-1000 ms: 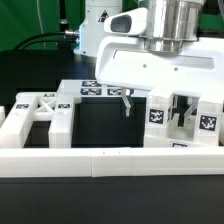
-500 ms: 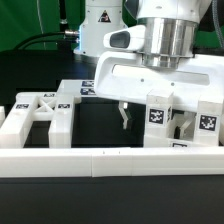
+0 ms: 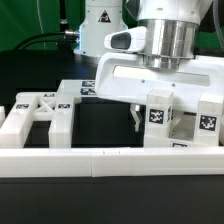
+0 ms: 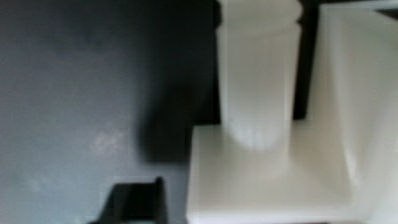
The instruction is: Assemble chair
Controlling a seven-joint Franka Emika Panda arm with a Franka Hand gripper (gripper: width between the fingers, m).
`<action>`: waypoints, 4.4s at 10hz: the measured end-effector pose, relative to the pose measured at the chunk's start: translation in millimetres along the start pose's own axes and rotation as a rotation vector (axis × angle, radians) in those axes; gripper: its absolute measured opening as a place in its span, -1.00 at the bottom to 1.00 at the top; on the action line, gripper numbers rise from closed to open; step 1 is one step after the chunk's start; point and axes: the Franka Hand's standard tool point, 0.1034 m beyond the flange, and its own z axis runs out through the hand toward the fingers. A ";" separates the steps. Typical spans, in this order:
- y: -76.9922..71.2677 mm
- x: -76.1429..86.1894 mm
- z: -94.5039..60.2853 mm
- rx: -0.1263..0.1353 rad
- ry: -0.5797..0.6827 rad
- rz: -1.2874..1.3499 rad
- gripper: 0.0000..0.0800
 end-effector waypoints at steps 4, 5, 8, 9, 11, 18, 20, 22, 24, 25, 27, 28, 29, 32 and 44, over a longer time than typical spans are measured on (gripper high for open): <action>2.5 0.3 -4.6 -0.005 -0.020 -0.082 -0.91; 3.1 4.1 -11.3 -0.003 -0.023 -0.125 -0.91; 19.4 32.8 -45.6 0.010 -0.038 -0.259 -0.92; 23.0 43.1 -51.0 0.009 -0.048 -0.274 -0.92; 20.1 49.4 -52.2 0.003 -0.091 -0.272 -0.92; 47.4 43.5 -60.8 -0.036 -0.556 -0.413 -0.92; 50.9 37.9 -59.8 -0.059 -0.673 -0.410 -0.92; 59.1 26.2 -60.2 -0.095 -0.886 -0.375 -0.92; 72.2 18.6 -54.5 -0.112 -1.058 -0.319 -0.92; 76.8 14.8 -50.5 -0.132 -1.136 -0.294 -0.92; 79.6 0.7 -52.6 -0.150 -1.230 -0.280 -0.92; 85.9 -15.3 -62.6 -0.177 -1.322 -0.243 -0.92; 86.1 -10.4 -45.6 -0.183 -1.309 -0.242 -0.92; 83.2 -13.7 -47.0 -0.174 -1.268 -0.244 -0.08; 98.1 59.5 -60.6 -0.154 -0.824 -0.431 0.62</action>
Offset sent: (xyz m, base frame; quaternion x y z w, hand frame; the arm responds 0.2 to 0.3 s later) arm -0.0031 -0.0059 0.0142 -0.0142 -0.0318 -0.0652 0.9973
